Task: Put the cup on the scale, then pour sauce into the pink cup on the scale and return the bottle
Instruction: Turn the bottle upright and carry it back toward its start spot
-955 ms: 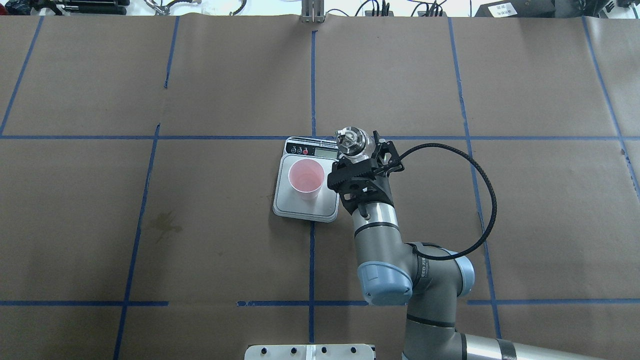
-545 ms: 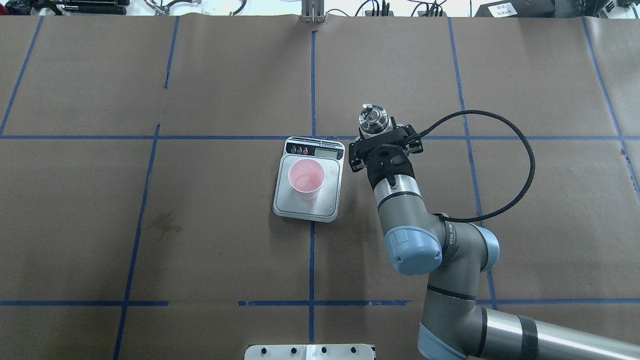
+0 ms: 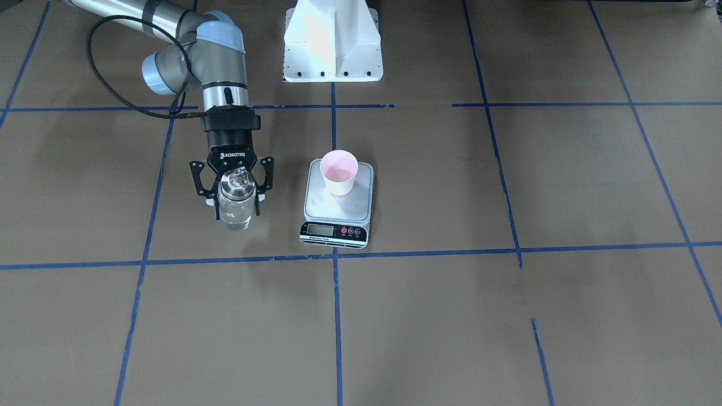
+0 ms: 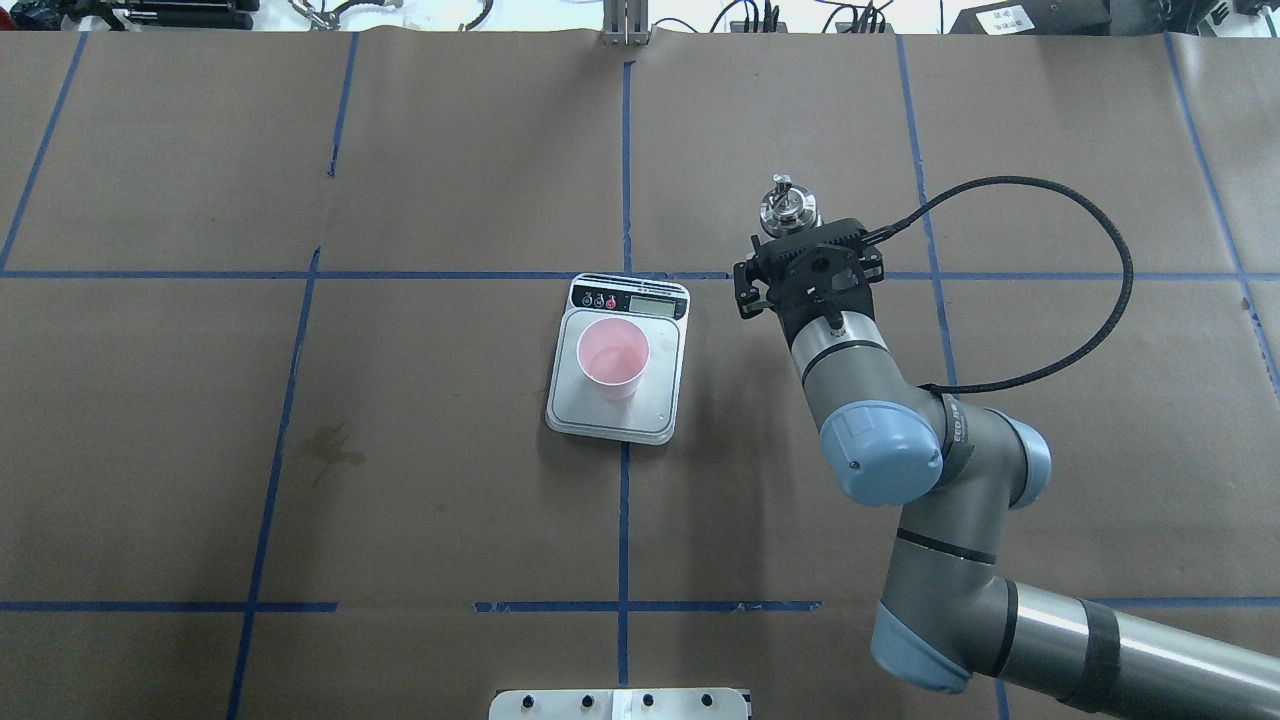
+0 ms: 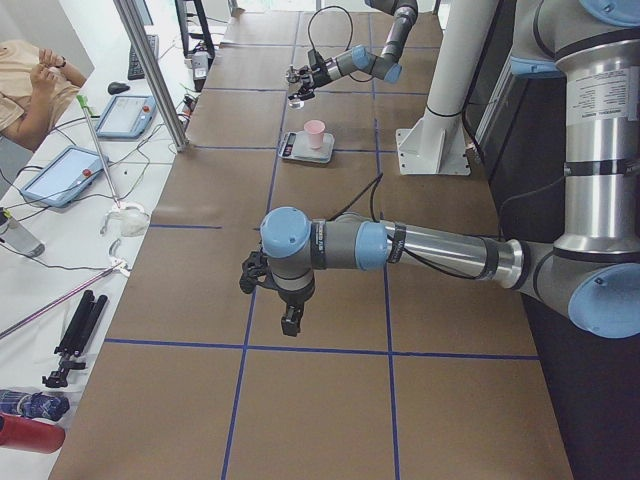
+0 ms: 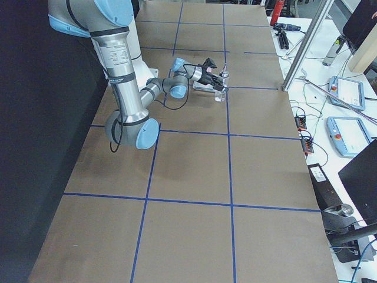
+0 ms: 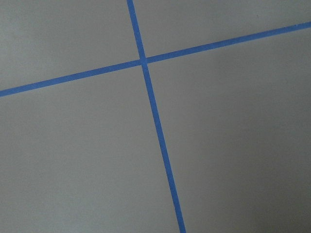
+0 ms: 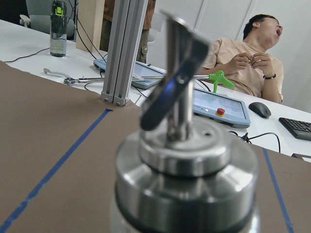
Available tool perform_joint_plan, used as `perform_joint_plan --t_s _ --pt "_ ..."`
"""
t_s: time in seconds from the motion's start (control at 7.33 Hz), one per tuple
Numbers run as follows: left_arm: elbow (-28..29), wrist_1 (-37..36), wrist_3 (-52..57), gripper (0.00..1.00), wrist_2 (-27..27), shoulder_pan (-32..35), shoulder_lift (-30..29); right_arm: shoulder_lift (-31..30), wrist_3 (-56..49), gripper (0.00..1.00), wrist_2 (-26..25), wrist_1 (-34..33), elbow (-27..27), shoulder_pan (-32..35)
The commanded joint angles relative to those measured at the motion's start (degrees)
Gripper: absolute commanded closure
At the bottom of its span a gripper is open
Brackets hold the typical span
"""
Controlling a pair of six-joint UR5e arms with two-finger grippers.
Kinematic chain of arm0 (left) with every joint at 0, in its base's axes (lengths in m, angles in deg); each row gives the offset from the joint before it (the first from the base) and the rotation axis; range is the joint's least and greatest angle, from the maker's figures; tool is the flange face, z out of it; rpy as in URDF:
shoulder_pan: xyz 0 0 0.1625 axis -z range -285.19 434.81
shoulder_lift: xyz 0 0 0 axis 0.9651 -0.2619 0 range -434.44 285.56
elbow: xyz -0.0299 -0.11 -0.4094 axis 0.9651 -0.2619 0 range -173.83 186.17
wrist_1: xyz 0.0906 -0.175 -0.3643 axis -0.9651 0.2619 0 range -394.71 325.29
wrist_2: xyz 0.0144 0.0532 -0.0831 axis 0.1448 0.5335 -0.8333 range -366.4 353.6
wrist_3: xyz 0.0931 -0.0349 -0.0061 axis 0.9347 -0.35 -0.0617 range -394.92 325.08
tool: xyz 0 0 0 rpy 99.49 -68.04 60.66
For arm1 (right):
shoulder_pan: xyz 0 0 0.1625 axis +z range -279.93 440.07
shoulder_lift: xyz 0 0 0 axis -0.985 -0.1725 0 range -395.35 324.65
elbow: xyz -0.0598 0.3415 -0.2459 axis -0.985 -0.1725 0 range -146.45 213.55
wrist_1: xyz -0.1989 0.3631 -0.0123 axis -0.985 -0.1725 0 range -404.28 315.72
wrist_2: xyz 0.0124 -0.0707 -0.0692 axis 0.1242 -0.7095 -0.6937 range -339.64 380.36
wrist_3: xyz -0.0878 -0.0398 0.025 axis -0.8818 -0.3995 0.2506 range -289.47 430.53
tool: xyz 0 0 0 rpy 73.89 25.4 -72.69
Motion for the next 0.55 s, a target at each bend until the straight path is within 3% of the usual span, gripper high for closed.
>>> perform_joint_plan --t_s 0.0,0.27,0.41 --pt "0.0 0.4 0.4 0.00 -0.3 0.2 0.0 -6.3 9.5 1.00 6.5 0.3 3.6 3.4" --pt "0.0 0.4 0.1 0.00 -0.3 0.2 -0.6 -15.3 15.3 1.00 4.3 0.5 10.7 3.0" --pt "0.0 0.4 0.1 0.00 -0.3 0.2 -0.8 -15.9 19.4 1.00 -2.3 0.4 10.4 -1.1"
